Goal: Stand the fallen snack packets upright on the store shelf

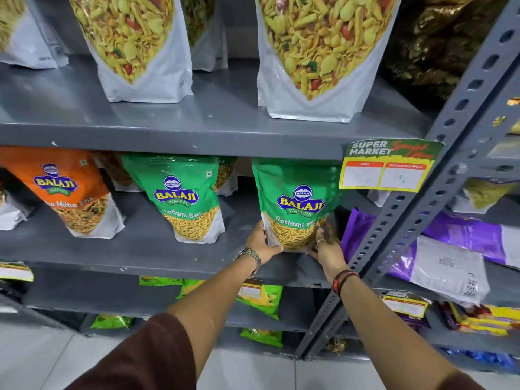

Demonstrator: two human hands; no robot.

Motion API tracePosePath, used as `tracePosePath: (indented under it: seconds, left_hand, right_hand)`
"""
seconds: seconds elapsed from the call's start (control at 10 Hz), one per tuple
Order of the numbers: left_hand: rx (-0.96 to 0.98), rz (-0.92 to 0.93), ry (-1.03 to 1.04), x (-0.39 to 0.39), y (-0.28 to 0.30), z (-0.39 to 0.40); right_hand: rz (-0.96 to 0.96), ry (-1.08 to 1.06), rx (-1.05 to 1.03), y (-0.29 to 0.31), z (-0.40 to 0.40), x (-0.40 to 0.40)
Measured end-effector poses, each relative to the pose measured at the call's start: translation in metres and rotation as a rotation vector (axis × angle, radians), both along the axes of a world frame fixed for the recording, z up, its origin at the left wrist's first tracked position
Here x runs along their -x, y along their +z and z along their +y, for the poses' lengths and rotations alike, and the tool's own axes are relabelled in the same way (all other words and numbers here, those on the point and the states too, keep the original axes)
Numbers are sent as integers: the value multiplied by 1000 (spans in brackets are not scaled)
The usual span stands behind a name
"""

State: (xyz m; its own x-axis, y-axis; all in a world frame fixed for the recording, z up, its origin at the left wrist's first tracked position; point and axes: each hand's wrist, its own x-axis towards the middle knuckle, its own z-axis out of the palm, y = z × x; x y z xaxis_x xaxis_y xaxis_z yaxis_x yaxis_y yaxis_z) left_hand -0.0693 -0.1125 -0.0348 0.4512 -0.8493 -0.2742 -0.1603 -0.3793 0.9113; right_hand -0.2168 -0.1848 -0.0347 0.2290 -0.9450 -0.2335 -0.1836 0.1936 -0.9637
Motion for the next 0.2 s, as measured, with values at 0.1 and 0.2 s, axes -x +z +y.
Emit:
tracePosePath:
  seconds: [0.1,0.2]
  left_hand:
    - [-16,-38,-63,0,4,4]
    - [8,-329,47,2,7,15]
  right_hand:
    - [-32,1,-12,-1,2,-1]
    - [-71,-111,-129,-3,8,-1]
